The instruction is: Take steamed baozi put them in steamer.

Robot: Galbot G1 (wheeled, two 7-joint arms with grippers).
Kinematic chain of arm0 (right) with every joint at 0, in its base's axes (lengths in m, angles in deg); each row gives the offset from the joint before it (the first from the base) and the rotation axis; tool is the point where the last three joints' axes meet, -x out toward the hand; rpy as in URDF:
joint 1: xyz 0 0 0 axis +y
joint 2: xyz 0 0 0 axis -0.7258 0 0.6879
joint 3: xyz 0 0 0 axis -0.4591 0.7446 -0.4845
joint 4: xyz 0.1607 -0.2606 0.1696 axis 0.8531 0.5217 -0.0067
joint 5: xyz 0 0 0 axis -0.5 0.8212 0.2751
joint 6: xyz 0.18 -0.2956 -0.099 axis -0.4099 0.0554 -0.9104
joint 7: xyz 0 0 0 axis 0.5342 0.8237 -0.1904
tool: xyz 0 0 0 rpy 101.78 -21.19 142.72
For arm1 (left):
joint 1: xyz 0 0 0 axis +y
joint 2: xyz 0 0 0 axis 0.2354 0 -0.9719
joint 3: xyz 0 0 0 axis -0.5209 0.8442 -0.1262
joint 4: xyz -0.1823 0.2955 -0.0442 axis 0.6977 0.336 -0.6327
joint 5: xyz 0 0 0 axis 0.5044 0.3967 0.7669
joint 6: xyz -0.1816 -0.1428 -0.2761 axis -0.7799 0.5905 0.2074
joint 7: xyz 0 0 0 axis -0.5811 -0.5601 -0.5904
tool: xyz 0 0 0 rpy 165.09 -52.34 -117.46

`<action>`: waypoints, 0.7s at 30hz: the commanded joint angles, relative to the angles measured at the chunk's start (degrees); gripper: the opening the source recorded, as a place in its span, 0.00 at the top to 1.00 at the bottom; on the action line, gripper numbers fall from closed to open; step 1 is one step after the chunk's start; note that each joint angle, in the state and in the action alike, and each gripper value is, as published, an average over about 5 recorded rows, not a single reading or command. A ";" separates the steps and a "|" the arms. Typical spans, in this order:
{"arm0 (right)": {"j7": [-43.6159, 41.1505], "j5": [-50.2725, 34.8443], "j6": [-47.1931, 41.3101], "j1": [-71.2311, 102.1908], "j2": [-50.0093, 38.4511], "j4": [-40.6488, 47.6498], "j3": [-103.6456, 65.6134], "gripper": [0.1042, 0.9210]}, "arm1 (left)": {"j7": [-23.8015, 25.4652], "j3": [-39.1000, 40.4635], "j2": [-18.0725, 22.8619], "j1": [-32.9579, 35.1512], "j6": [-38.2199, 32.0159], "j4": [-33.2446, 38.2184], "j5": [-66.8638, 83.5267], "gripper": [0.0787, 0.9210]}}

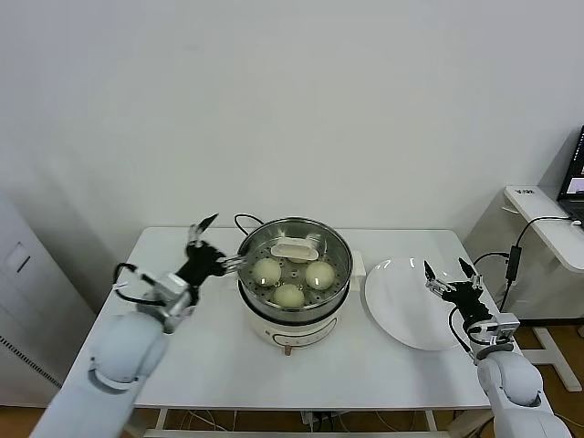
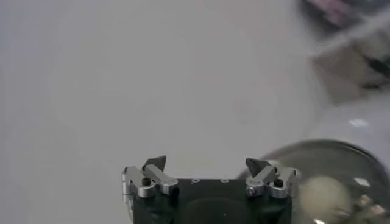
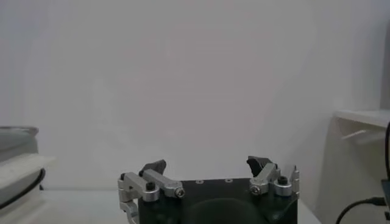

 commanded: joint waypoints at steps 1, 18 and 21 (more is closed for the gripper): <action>3.17 0.48 -3.27 1.37 -1.51 -2.69 0.89 0.12 | -5.76 -10.98 -4.14 5.35 -4.48 -15.21 25.27 0.12; 7.21 -2.66 -7.52 3.76 -4.40 -4.94 1.40 0.12 | -3.87 -10.59 -5.38 6.32 -7.97 -21.04 21.62 0.12; 7.10 -2.31 -7.55 3.69 -4.36 -4.76 1.66 0.12 | -3.59 -10.65 -5.36 6.22 -7.90 -20.99 21.91 0.12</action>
